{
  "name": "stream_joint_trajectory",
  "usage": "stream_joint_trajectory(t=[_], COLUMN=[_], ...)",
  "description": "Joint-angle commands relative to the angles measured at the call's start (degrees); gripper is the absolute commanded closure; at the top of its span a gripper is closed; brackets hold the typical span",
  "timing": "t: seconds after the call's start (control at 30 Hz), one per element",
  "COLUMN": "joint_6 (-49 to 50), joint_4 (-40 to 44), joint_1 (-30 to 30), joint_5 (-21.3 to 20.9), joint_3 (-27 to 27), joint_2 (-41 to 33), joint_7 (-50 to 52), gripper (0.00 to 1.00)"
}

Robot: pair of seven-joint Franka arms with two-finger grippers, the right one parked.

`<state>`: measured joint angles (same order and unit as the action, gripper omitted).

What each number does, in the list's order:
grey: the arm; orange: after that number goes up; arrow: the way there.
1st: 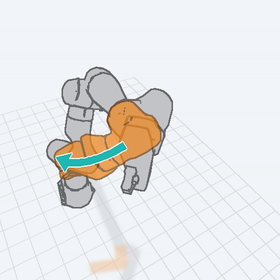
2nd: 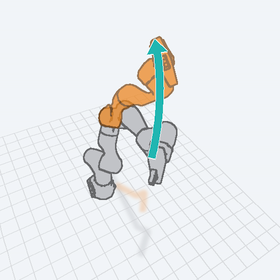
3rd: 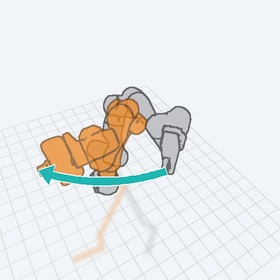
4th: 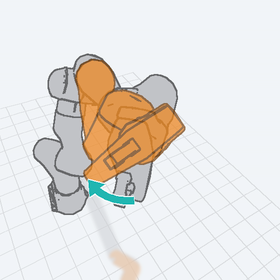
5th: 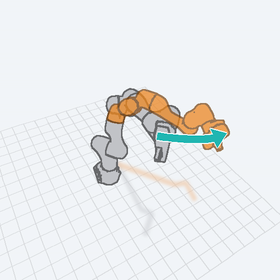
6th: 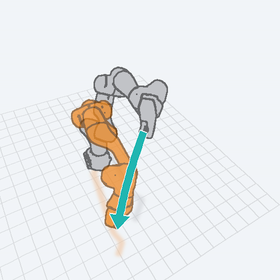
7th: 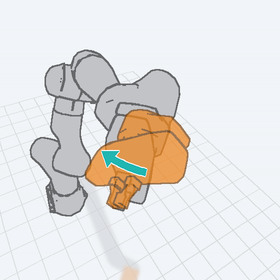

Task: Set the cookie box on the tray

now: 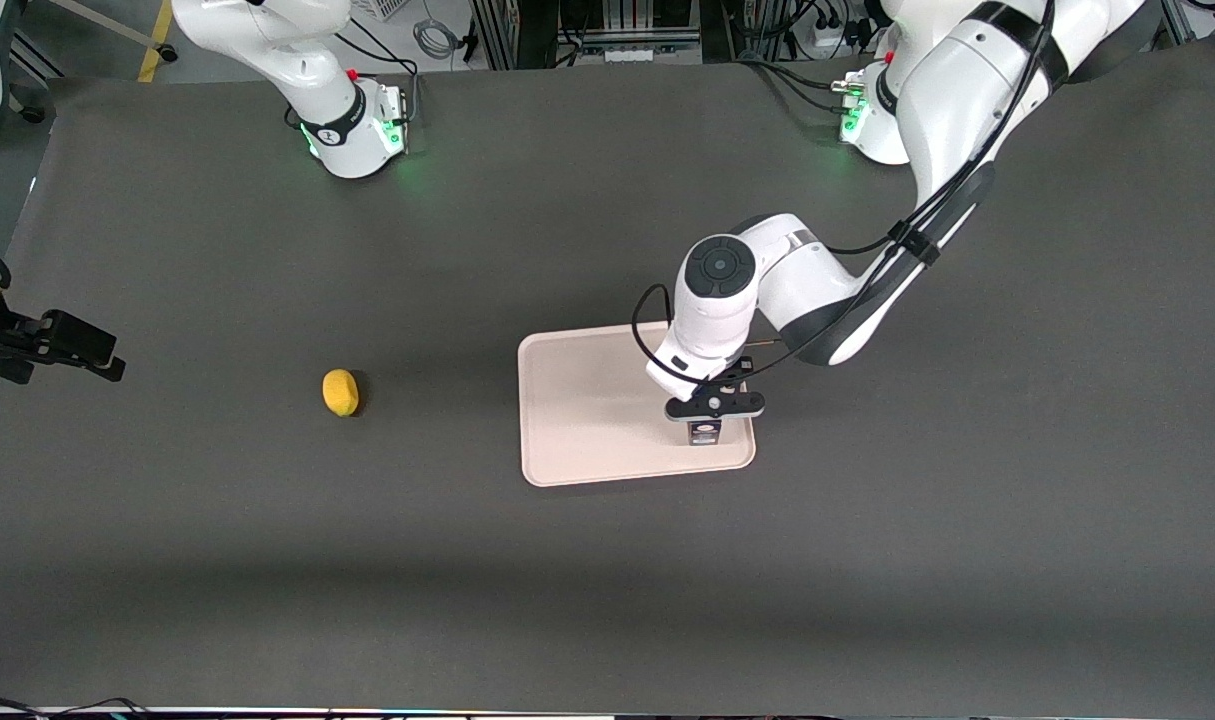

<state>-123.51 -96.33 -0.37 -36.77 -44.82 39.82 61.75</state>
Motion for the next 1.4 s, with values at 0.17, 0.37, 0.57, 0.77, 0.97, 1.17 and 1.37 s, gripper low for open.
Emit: stream_joint_trajectory(t=[0.17, 0.37, 0.57, 0.77, 0.97, 1.17, 1.37], joint_6=[-1.73, -4.02, -4.2, -4.2, -4.2, -4.2, -4.11], joint_4=[-0.7, -1.84, -2.11, -2.02, -2.02, -2.02, -2.02], joint_1=[0.02, 0.11, 0.2, 0.11, 0.02, 0.02, 0.11], joint_5=[-1.46, -2.25, -3.4, -3.57, -3.57, -3.57, -3.49], joint_3=[0.17, 1.05, 1.49, 1.4, 1.49, 1.49, 1.4], joint_2=[1.31, 1.75, 2.01, 2.37, 2.37, 2.37, 2.37], joint_7=[4.52, 4.61, 4.87, 4.87, 4.87, 4.87, 4.96], gripper=[0.77, 0.77, 0.73, 0.38, 0.0, 0.0, 0.0])
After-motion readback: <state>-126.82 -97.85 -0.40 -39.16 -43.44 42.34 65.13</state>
